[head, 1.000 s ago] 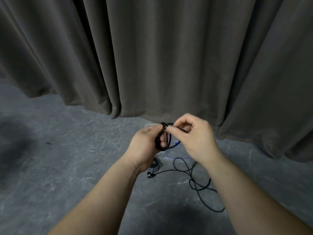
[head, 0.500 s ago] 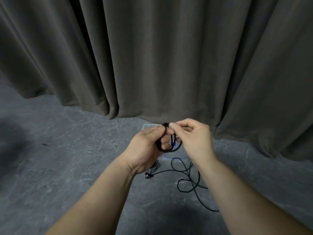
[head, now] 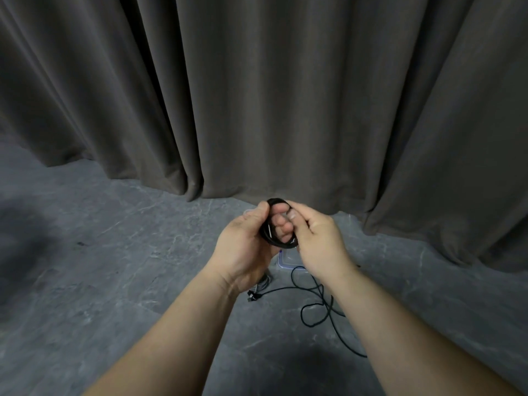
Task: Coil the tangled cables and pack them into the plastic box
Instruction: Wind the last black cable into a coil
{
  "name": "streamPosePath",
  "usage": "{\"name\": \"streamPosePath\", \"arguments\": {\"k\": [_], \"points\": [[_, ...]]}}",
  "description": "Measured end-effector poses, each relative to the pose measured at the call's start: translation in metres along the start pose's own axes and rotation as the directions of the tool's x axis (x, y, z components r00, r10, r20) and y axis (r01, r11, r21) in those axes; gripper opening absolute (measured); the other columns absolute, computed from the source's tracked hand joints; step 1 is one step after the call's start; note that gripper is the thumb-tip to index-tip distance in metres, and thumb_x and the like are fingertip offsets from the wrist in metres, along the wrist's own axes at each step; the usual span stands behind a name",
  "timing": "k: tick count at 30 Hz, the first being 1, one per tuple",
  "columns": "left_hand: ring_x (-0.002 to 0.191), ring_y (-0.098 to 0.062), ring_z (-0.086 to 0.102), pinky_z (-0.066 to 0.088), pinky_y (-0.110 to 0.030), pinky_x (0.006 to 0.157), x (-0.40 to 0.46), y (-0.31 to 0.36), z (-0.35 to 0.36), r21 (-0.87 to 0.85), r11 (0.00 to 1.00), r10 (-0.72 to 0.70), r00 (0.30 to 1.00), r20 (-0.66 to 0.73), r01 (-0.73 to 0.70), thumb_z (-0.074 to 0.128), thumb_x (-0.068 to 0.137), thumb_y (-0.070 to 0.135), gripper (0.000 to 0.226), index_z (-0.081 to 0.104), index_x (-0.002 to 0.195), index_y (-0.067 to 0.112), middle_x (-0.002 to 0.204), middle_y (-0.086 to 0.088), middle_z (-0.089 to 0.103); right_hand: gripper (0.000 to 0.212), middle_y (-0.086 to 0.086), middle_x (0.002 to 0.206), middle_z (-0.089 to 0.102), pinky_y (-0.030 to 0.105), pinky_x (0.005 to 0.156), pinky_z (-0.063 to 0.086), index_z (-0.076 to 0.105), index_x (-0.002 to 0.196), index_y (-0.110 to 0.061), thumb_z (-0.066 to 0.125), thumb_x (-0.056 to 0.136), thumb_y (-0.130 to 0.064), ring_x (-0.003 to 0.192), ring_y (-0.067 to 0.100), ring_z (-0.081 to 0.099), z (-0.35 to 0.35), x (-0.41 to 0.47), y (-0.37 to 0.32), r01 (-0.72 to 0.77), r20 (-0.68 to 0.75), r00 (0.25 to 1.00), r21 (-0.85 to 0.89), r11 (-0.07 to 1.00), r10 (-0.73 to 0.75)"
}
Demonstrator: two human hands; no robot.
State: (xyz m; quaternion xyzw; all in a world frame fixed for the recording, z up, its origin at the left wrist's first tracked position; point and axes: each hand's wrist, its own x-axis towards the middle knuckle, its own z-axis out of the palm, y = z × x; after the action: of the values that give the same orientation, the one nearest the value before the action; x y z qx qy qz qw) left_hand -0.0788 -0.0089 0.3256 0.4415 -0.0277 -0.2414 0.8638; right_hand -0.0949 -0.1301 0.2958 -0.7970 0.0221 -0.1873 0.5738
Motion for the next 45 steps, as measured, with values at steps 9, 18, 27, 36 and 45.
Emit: {"name": "streamPosePath", "arguments": {"k": [9,18,27,36,45], "points": [[0.060,-0.006,0.053,0.045,-0.018,0.057,-0.003,0.003,-0.007,0.500,0.861,0.150,0.986,-0.071,-0.095,0.062,0.092,0.023,0.017,0.073,0.089,0.010,0.068,0.001,0.060,0.024,-0.003,0.093,0.072,0.025,0.079,0.049,0.070,0.110,-0.015,0.049,0.099,-0.018,0.088,0.013,0.065,-0.005,0.000,0.005,0.086,-0.127,0.985,-0.244,0.966,-0.120],[0.072,-0.008,0.062,0.041,-0.020,0.065,-0.006,0.003,-0.005,0.307,0.950,0.018,0.993,0.114,-0.053,0.057,0.080,0.027,0.015,0.063,0.080,0.014,0.069,0.004,0.067,0.023,-0.013,0.069,0.064,0.030,0.071,0.050,0.071,0.091,-0.023,0.050,0.098,-0.019,0.070,0.005,0.059,0.000,0.004,0.012,-0.008,-0.086,0.996,-0.024,1.000,0.006],[0.066,-0.014,0.062,0.052,-0.027,0.074,-0.004,0.000,-0.006,0.350,0.926,0.116,0.988,0.103,-0.145,0.046,0.098,0.006,0.019,0.059,0.085,0.008,0.069,-0.003,0.060,0.025,-0.007,0.058,0.059,0.027,0.050,0.040,0.070,0.083,-0.027,0.051,0.098,-0.023,0.057,0.011,0.051,-0.002,0.007,0.011,-0.133,-0.026,0.990,0.120,0.984,0.137],[0.049,-0.009,0.027,0.031,-0.016,0.049,-0.003,0.001,-0.002,0.328,0.934,0.115,0.988,0.107,-0.145,0.032,0.103,0.014,0.032,0.059,0.090,0.003,0.054,0.003,0.031,0.026,0.007,0.065,0.058,0.024,0.043,0.032,0.073,0.090,-0.022,0.049,0.100,-0.022,0.047,0.013,0.040,-0.002,0.007,0.006,-0.214,0.086,0.977,0.328,0.920,0.196],[0.048,-0.009,0.027,0.035,-0.020,0.055,-0.002,0.011,-0.003,0.110,0.986,0.110,0.986,0.129,-0.124,0.031,0.100,0.017,0.027,0.048,0.079,0.011,0.054,0.004,0.031,0.045,0.000,0.048,0.056,0.025,0.053,0.043,0.063,0.056,-0.015,0.061,0.087,-0.049,0.047,0.012,0.050,-0.010,0.004,0.001,-0.267,-0.001,0.964,0.027,0.963,0.267]]}}
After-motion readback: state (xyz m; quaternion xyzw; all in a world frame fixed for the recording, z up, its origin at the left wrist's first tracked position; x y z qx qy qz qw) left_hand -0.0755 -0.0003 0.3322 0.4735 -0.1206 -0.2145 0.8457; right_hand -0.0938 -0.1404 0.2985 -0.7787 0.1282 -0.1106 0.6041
